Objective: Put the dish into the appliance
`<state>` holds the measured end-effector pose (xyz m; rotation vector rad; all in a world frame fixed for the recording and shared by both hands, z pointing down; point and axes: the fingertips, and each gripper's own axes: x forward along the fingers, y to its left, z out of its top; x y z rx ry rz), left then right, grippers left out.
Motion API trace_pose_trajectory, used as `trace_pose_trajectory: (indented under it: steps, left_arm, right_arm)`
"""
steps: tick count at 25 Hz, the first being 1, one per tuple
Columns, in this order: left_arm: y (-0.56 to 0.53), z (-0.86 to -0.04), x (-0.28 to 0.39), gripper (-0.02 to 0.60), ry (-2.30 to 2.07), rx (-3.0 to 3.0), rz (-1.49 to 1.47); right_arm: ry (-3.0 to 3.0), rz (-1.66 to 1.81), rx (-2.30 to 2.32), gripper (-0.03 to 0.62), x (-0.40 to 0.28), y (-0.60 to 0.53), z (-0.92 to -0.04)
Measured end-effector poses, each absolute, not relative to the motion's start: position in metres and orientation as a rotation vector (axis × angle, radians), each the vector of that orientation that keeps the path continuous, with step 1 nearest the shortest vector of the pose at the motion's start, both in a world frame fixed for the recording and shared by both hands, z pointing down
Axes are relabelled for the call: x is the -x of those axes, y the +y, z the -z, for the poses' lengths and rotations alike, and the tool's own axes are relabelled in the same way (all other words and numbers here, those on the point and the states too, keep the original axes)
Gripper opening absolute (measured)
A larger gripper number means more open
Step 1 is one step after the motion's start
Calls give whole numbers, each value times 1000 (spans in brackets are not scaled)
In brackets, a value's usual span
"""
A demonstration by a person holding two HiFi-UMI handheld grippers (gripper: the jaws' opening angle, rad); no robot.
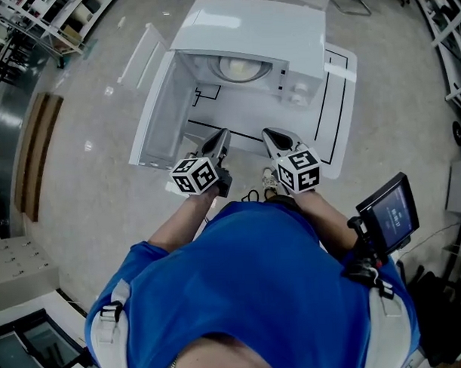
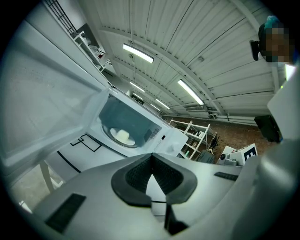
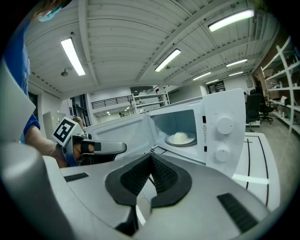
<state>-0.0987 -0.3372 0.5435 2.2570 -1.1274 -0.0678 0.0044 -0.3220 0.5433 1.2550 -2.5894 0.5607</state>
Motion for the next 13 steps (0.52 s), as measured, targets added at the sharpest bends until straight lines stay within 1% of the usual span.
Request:
trace_pose_trajectory:
  steps: [13]
  left_arm:
    - [-341,-563,98,8,-1149,-2250,66]
  right_arm:
    - [-2595,-540,-1235,2,-8,-324,-559]
